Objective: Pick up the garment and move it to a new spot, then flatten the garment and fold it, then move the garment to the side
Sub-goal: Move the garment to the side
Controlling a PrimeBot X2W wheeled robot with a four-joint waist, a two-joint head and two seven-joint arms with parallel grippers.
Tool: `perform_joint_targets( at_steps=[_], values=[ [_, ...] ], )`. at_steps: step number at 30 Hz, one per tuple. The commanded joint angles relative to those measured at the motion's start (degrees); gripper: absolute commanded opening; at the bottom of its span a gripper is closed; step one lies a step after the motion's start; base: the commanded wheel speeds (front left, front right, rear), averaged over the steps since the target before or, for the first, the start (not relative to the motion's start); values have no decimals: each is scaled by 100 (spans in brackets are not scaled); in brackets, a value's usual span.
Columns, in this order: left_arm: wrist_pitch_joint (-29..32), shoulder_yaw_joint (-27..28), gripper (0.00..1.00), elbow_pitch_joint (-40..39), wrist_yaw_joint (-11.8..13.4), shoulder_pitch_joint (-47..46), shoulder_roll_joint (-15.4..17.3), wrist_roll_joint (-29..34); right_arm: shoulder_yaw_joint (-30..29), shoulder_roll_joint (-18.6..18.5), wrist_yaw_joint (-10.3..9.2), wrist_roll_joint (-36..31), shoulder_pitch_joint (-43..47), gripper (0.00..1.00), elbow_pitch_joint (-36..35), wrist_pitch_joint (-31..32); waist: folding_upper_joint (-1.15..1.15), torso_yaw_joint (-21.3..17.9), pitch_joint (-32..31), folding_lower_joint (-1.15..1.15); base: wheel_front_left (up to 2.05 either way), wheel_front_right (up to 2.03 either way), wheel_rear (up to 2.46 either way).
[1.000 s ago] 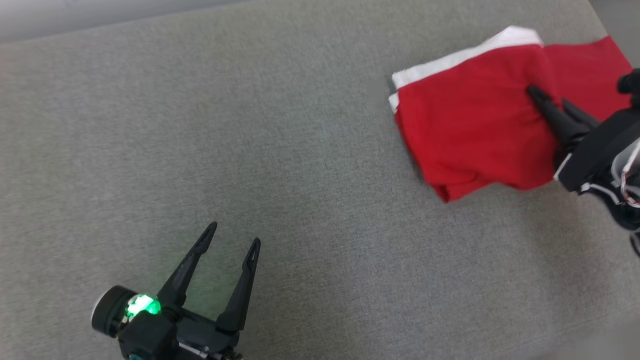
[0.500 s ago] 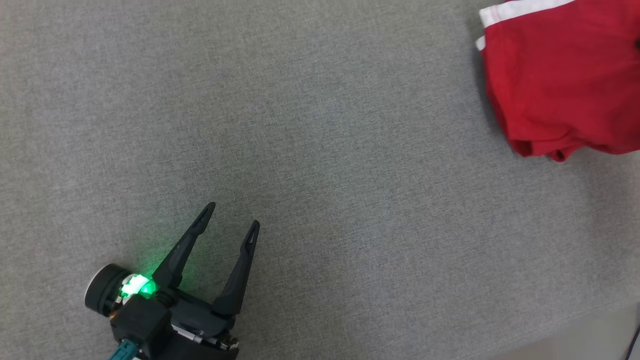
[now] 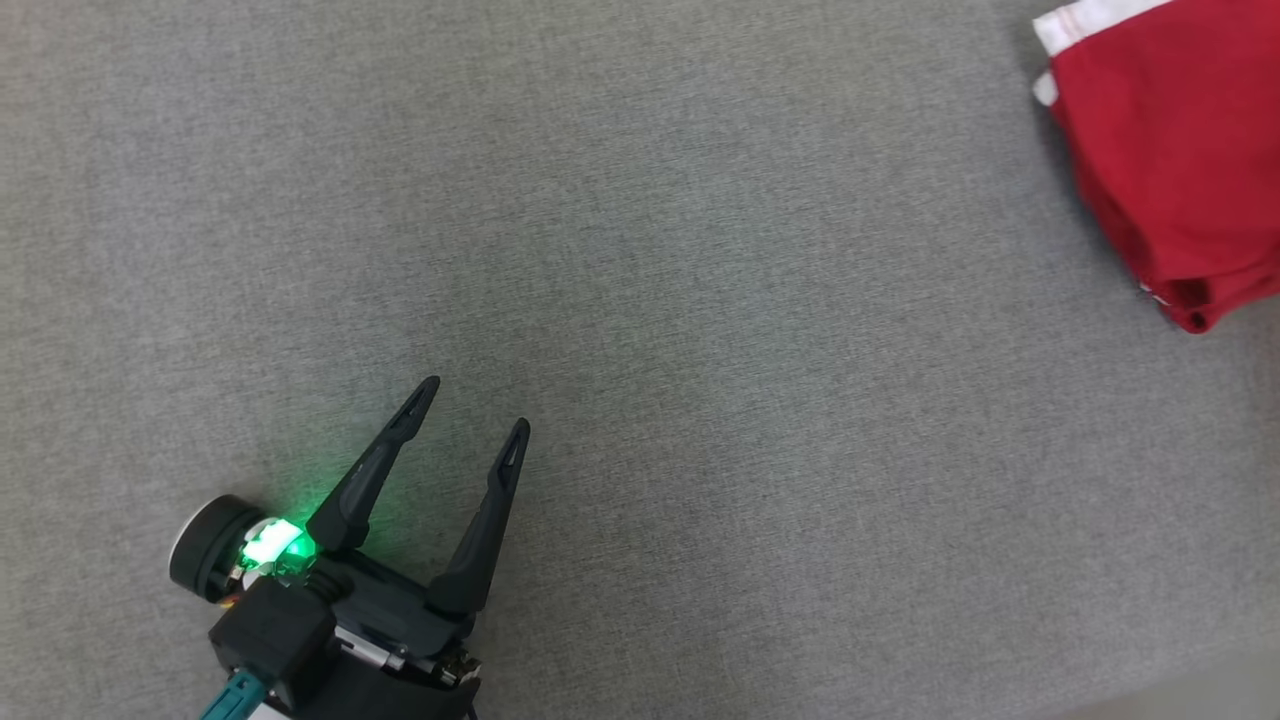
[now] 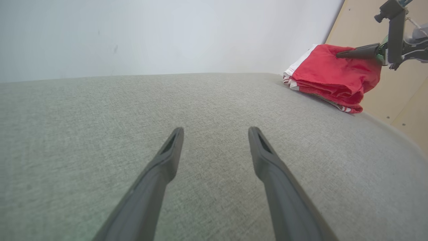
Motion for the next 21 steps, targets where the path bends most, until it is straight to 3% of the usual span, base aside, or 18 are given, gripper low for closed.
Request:
perform_joint_targets(
  at_steps=[1, 9, 10, 11, 12, 13, 14, 21],
  values=[
    [14, 75, 100, 99, 14, -3, 84, 2, 6, -121, -1, -29, -84, 0, 15, -5, 0, 44, 23, 0, 0, 0, 0],
    [14, 62, 100, 86, 8, -22, 84, -17, -64, -368, -2, 43, -98, 0, 106, 46, 0, 122, 39, 0, 0, 0, 0],
    [14, 38, 100, 90, 8, -34, 76, -9, -68, -306, -2, 36, -45, 49, 227, 88, 0, 139, 44, 0, 0, 0, 0],
    [14, 23, 100, 93, 7, -35, 69, -6, -74, -251, -2, 79, -14, 78, 287, 142, 0, 149, 37, 0, 0, 0, 0],
    [14, 13, 100, 94, 6, -33, 62, -5, -85, -211, -2, 89, -1, 81, 379, 201, 0, 159, 31, 0, 0, 0, 0],
    [13, 5, 100, 93, 6, -37, 59, -5, -94, -173, -2, 92, 10, 96, 463, 262, 0, 172, 22, 0, 0, 0, 0],
    [13, 2, 100, 85, 6, -40, 56, -6, -115, -127, -2, 110, 27, 100, 545, 312, 0, 181, 13, 0, 0, 0, 0],
    [8, 17, 100, 70, 3, -10, 3, -39, -205, 116, -2, -166, 19, 100, 1305, 755, 0, 257, -177, 0, 0, 0, 0]
  ],
)
